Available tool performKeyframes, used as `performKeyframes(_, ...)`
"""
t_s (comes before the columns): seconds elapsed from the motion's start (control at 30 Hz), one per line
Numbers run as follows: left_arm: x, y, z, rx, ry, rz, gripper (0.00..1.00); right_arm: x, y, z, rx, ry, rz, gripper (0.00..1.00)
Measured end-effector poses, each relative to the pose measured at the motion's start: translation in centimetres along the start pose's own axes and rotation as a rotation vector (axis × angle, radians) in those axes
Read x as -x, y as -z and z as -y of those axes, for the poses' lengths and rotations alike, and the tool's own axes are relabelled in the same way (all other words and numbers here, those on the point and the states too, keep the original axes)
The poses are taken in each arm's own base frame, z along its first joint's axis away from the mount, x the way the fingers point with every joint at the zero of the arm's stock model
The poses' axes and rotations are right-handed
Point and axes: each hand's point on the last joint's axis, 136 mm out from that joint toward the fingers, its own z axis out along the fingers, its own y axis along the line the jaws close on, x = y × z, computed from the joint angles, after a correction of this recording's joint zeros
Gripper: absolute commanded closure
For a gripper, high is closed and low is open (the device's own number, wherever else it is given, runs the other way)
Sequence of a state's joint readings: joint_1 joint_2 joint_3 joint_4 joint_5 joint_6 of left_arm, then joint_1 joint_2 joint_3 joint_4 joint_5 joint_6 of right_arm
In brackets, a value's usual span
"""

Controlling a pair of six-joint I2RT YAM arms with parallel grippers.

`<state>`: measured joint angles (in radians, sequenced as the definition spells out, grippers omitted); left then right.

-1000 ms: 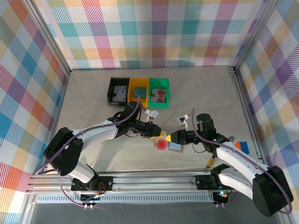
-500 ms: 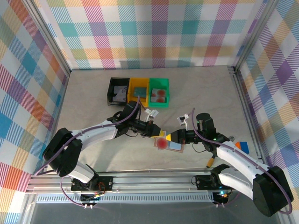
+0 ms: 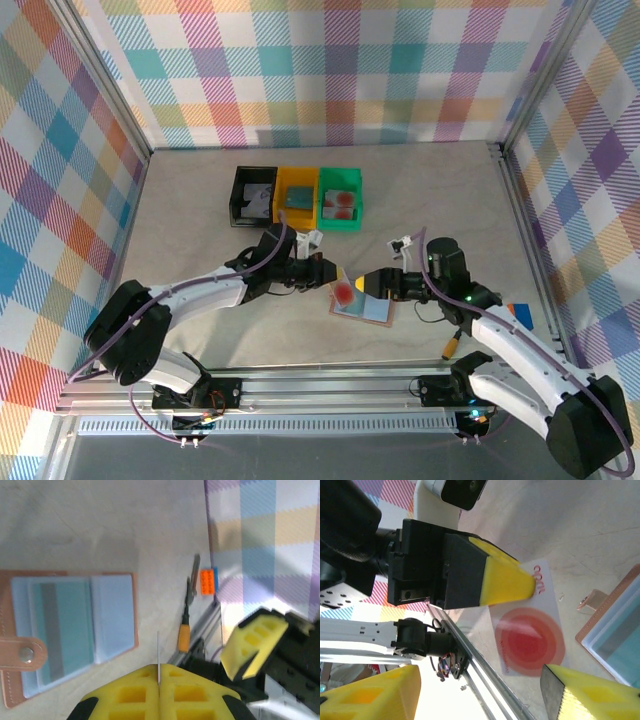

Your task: Take the credit cards out of the card holder

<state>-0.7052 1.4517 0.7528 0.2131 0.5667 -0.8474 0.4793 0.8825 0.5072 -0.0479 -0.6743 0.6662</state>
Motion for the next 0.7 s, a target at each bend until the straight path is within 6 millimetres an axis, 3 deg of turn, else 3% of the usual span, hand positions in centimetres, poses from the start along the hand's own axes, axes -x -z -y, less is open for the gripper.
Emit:
performKeyframes(0.23, 1.7, -0.2, 0.4, -0.005, 0.04, 0.174, 1.0, 1.2, 0.9, -0.7, -0.003, -0.019, 0.093, 0.29)
performKeyframes(0.43, 2.9, 0.6, 0.2, 0.003, 0.082, 0.32, 1.0, 1.3, 1.1, 0.3, -0.022, -0.099, 0.144, 0.29)
performKeyframes(0.7, 4.8, 1.7, 1.5, -0.077, 0.152, 0.476, 1.0, 1.5, 0.1, 2.0, -0.029, -0.216, 0.162, 0.39)
